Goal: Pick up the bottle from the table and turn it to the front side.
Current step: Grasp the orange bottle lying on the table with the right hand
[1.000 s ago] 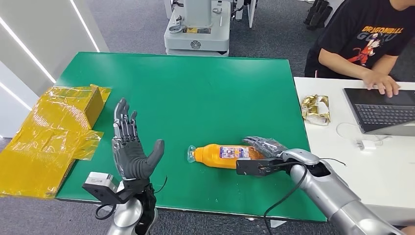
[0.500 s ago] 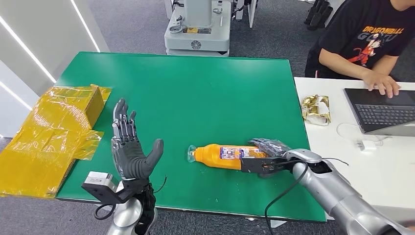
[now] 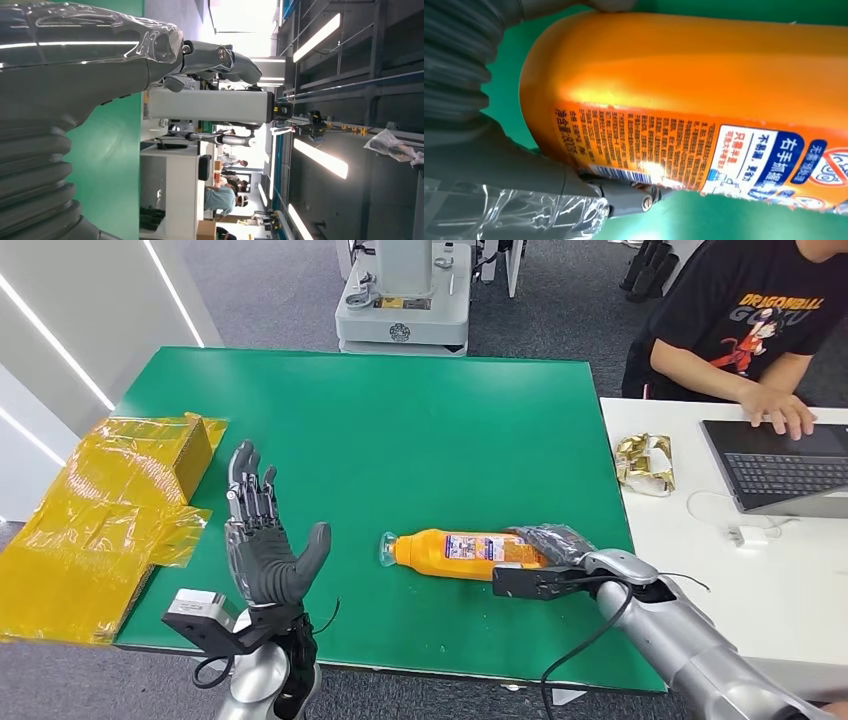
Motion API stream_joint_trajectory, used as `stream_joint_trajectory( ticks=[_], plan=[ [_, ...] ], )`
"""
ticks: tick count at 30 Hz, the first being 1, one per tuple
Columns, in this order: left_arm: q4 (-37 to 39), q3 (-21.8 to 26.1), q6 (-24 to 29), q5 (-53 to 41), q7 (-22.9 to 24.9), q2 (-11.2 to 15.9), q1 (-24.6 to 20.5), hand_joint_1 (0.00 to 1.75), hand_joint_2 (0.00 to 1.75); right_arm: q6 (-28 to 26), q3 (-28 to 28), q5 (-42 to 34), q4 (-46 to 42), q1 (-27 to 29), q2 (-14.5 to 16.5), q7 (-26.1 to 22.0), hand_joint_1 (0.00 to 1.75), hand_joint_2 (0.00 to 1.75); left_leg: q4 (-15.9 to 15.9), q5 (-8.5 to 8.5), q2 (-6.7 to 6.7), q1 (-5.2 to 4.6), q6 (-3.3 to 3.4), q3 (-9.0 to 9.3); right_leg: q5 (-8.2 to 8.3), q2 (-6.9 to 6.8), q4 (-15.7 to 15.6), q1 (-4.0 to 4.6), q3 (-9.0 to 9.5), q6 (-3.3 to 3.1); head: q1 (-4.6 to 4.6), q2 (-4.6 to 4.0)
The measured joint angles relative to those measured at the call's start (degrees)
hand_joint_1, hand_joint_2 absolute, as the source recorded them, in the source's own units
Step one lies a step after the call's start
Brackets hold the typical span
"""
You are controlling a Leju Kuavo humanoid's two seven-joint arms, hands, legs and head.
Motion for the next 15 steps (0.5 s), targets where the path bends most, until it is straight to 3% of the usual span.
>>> stream_joint_trajectory(
  ticks=[1, 2, 5, 6, 15],
  plan=[
    [0.0, 0.03, -0.07, 0.01, -0.01, 0.0, 0.0, 0.0, 1.75, 0.26, 0.0, 0.17, -0.16, 0.03, 0.0, -0.18, 1.47, 1.75, 0.0, 0.0, 0.0, 0.0, 0.0, 0.0, 0.0, 0.0, 0.0, 0.0, 0.0, 0.0, 0.0, 0.0],
    [0.0, 0.05, -0.13, 0.04, -0.04, 0.0, -0.02, 0.0, 1.75, 0.63, 0.0, 0.44, -0.35, 0.04, 0.0, -0.41, 1.24, 1.75, 0.0, 0.0, 0.0, 0.0, 0.0, 0.0, 0.0, 0.0, 0.0, 0.0, 0.0, 0.0, 0.0, 0.0],
    [0.0, 0.09, -0.26, 0.17, -0.17, 0.0, -0.08, 0.0, 1.75, 1.86, 0.01, 1.31, -0.87, -0.15, 0.07, -0.91, 0.17, 1.75, 0.0, 0.0, 0.0, 0.0, 0.0, 0.0, 0.0, 0.01, 0.01, 0.0, 0.01, 0.0, 0.0, 0.0],
    [0.0, 0.1, -0.28, 0.23, -0.19, 0.0, -0.09, 0.0, 1.75, 2.14, 0.02, 1.49, -1.0, -0.28, 0.14, -0.97, 0.0, 1.75, 0.0, 0.0, 0.0, 0.0, 0.0, 0.0, 0.0, 0.0, 0.01, 0.0, 0.01, 0.0, 0.0, 0.0],
    [0.0, 0.1, -0.31, 0.43, -0.34, 0.04, -0.09, 0.0, 1.75, 2.35, 0.6, 1.93, -1.19, -0.8, 1.5, -0.27, 0.0, 1.75, 0.0, 0.0, -0.01, 0.0, 0.0, -0.04, 0.0, -0.01, 0.0, 0.0, 0.0, 0.0, 0.0, 0.0]
  ],
)
